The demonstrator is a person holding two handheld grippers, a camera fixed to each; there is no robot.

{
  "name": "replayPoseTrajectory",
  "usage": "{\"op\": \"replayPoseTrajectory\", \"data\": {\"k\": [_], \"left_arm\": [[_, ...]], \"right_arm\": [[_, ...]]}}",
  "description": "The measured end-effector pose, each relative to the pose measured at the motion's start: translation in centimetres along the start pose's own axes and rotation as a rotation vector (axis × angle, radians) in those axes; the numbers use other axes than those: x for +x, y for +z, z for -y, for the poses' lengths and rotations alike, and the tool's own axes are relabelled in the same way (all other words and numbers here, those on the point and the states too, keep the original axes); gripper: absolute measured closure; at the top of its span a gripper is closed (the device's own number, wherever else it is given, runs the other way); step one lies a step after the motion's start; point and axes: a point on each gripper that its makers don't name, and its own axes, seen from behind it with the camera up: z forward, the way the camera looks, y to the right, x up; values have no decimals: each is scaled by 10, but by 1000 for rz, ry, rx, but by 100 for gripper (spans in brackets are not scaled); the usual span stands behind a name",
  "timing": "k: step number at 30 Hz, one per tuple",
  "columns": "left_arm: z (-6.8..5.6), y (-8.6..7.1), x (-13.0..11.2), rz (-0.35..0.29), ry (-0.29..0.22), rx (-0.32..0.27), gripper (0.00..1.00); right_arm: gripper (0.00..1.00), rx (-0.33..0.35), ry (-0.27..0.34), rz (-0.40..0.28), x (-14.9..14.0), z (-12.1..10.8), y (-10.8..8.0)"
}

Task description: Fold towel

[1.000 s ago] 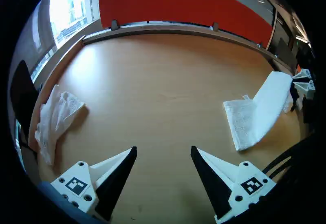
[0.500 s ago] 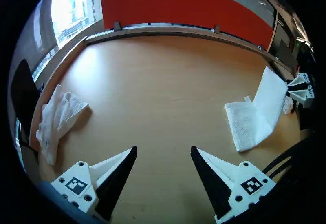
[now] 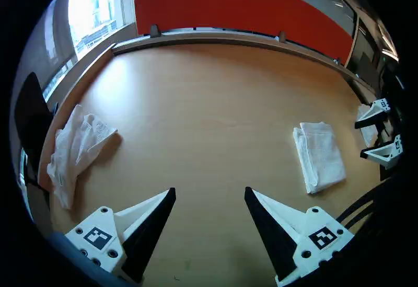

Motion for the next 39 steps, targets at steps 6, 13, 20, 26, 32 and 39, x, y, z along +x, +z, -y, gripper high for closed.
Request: {"op": "replayPoseTrajectory", "data": {"k": [6,13,20,26,32,39], "left_arm": [[3,1,-1,3,-4,3,2],[1,2,1,3,-1,-1,2],[-1,3,1,4,1,-3,2],[0,3,1,5,0,-1,2],[2,2,0,5,2,2,2],[1,2,0,6,4,1,2]], "right_arm": [[15,-16,18,7,-8,-6,-3],[15,-20,16,28,-20,-7,-4],[15,-27,26,49,-34,-7,-3],[15,-32,36,80,-53,-4,1],[15,-39,43,116,-75,-2,5],[15,-51,62,153,-99,-2,6]]}}
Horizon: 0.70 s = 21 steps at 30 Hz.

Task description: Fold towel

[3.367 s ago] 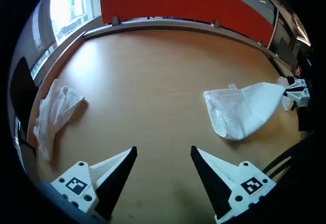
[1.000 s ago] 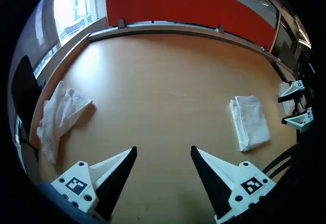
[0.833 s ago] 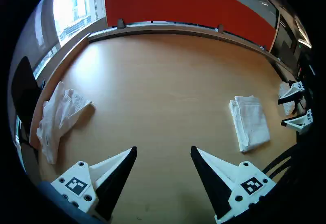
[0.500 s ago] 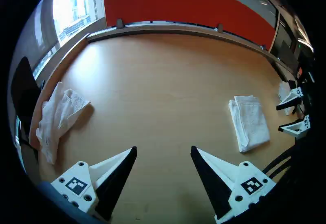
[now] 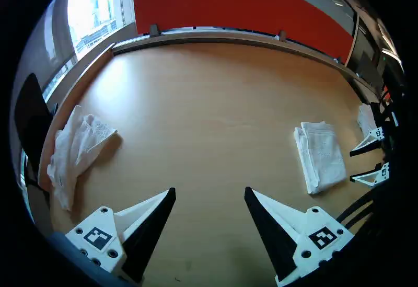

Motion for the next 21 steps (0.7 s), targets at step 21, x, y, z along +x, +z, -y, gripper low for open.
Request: {"op": "replayPoseTrajectory", "data": {"k": [21], "left_arm": [[-4,-1,-2,1,3,-3,2]], "right_arm": [[23,-10,36,43,-30,1,9]]}}
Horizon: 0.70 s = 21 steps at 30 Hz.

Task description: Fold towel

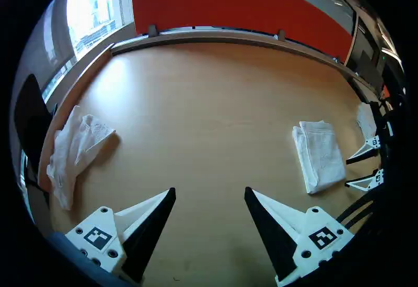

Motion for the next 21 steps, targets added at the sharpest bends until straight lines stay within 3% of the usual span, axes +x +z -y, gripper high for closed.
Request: {"op": "replayPoseTrajectory", "data": {"k": [4,21], "left_arm": [[0,0,0,0,0,0,2],[0,1,1,1,2,0,2]], "right_arm": [[31,-5,7,2,-2,0,4],[80,-23,25,7,-10,-2,9]]}}
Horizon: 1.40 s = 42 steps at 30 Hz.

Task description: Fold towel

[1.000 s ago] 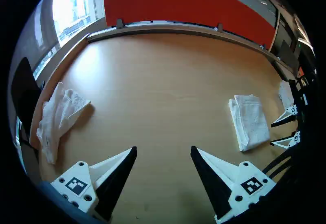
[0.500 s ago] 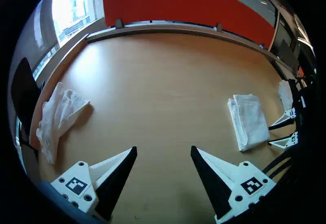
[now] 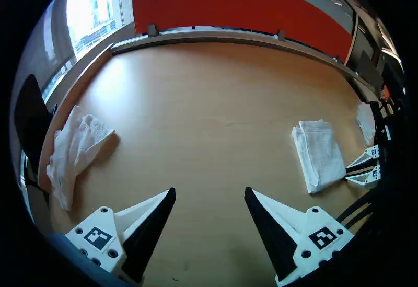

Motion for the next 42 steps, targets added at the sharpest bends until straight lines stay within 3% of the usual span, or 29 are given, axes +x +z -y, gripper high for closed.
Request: {"op": "replayPoseTrajectory", "data": {"k": [8,19,27,42], "left_arm": [[-1,1,1,0,0,-2,2],[-2,2,1,0,0,-5,2],[-1,2,3,-2,4,-5,2],[-4,-2,9,-20,3,-7,2]], "right_arm": [[95,-5,30,2,1,-5,-1],[95,-5,19,-37,16,-8,-8],[95,-14,13,-99,50,-12,-21],[95,-37,-53,-234,131,-18,-61]]}}
